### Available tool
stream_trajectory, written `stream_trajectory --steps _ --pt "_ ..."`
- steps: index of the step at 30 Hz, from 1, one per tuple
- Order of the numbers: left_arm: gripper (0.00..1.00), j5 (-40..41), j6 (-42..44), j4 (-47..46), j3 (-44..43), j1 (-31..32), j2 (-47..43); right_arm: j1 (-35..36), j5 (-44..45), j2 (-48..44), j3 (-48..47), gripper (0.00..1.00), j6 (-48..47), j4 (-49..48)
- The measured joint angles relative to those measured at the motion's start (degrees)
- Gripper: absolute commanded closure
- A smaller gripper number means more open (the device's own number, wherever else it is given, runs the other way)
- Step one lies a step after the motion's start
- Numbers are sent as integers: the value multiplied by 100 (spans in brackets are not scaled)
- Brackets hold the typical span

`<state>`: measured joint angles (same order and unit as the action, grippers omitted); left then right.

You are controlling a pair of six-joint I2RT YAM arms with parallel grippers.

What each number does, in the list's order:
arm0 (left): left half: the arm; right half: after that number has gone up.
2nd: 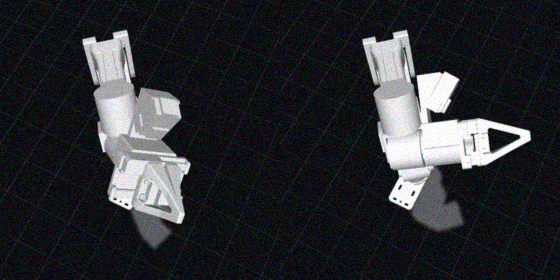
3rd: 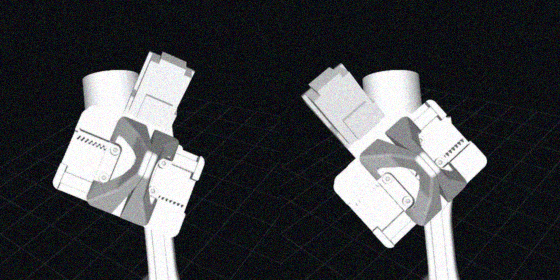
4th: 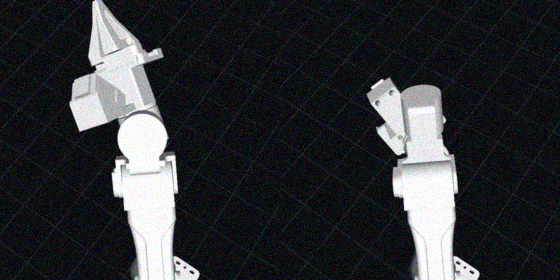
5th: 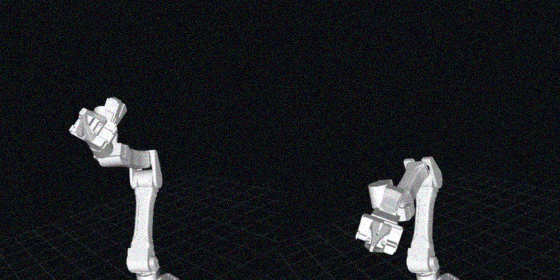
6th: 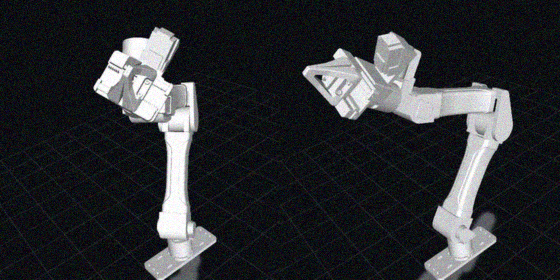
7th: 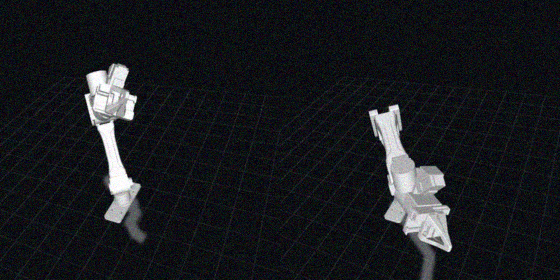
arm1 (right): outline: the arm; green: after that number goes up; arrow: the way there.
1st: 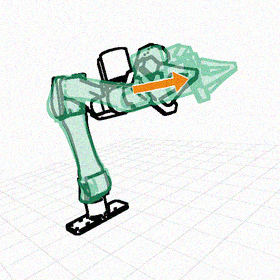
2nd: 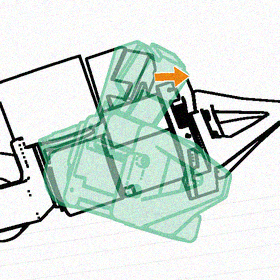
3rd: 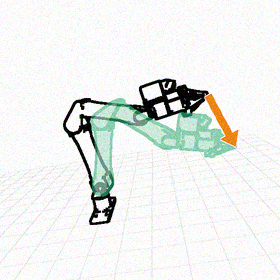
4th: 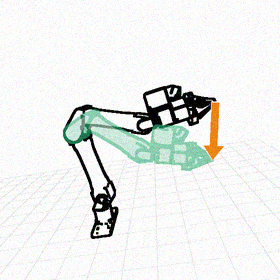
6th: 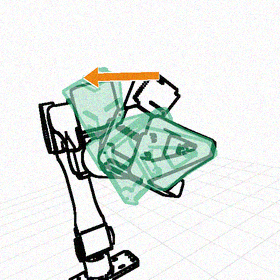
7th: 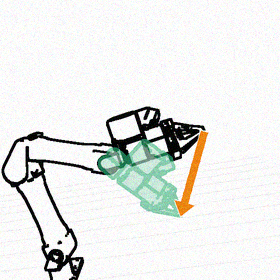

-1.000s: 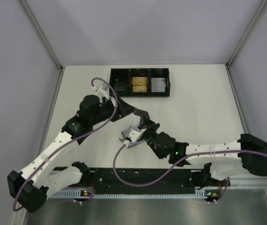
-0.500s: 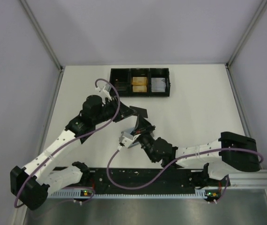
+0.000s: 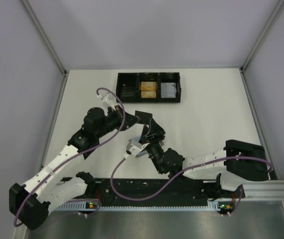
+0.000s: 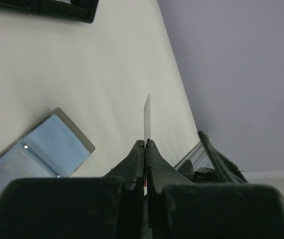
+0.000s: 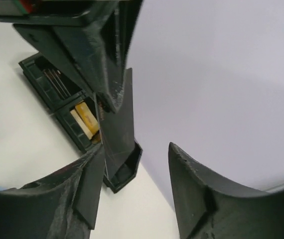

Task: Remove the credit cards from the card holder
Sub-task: Place the credit card in the storage box.

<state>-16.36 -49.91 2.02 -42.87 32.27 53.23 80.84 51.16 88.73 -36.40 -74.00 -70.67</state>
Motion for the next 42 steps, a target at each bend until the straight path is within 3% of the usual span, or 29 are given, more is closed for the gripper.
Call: stream_trajectory --steps 4,8,13,18,27,33,42 --pt "100 234 323 -162 278 -190 -68 -2 109 -256 0 27 730 525" --pt "100 299 586 -295 404 -514 9 -138 -50 -1084 -4 16 2363 2133" --pt "100 271 905 -713 407 -903 363 -1049 -1150 -2347 -46 6 4909 4522" --pt "100 114 1156 -1108 396 -1270 922 -2079 -2350 -3001 -2 5 6669 5805" --pt "100 -37 1600 -1451 -450 -1919 2306 -3869 -4562 -3418 605 2 8607 6509" --pt "100 -74 1816 -1602 -1591 -2155 3652 -4312 -5525 -3357 678 2 9178 6553" --pt "100 -205 2155 -1338 -3506 -2286 5606 -4634 -6054 -3250 870 2 9468 6408"
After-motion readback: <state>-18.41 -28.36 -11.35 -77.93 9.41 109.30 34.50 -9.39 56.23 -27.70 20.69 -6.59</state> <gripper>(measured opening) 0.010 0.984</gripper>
